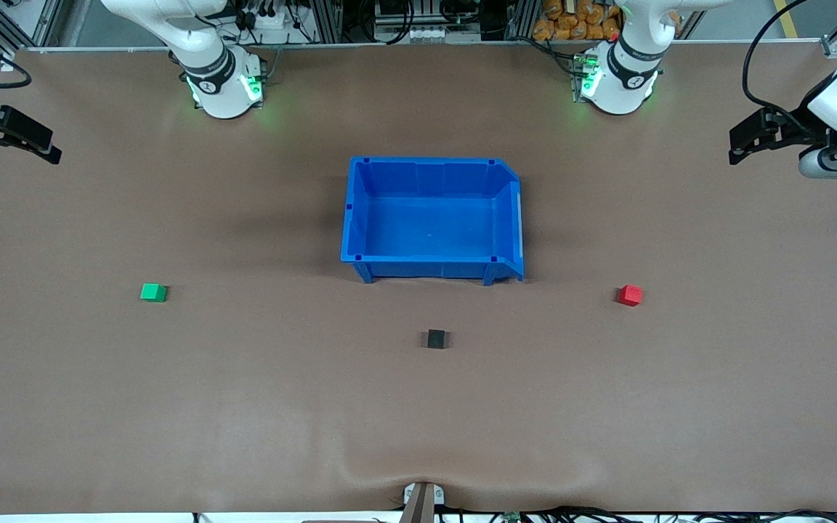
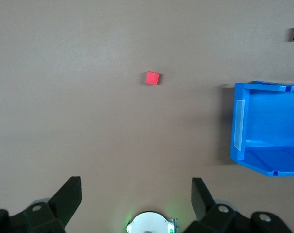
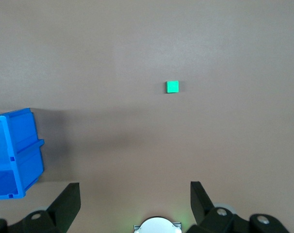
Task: Attach green and red cubes to black cube
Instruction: 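Move the left gripper to the red cube while the right gripper reaches the green cube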
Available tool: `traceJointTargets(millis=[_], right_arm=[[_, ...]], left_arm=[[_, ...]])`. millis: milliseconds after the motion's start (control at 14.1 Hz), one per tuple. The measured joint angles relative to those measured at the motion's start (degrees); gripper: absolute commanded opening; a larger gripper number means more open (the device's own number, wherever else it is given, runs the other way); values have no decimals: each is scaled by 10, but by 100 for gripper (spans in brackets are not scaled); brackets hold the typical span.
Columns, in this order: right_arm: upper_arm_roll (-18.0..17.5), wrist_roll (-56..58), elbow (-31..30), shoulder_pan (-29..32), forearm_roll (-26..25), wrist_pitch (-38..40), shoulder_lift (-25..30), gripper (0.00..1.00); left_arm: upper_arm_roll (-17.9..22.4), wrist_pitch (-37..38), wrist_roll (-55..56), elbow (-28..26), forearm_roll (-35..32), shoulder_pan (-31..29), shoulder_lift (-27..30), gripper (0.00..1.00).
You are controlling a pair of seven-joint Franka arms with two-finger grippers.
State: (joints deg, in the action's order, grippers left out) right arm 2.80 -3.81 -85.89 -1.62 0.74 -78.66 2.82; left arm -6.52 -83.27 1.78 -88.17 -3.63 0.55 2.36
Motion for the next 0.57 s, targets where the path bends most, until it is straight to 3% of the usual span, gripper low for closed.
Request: traceJointTargets(millis=[569], right_arm=[[0,0,0,0,0,0,0,100]], left_arm=[[0,0,-1,3,10,0,-11,100]])
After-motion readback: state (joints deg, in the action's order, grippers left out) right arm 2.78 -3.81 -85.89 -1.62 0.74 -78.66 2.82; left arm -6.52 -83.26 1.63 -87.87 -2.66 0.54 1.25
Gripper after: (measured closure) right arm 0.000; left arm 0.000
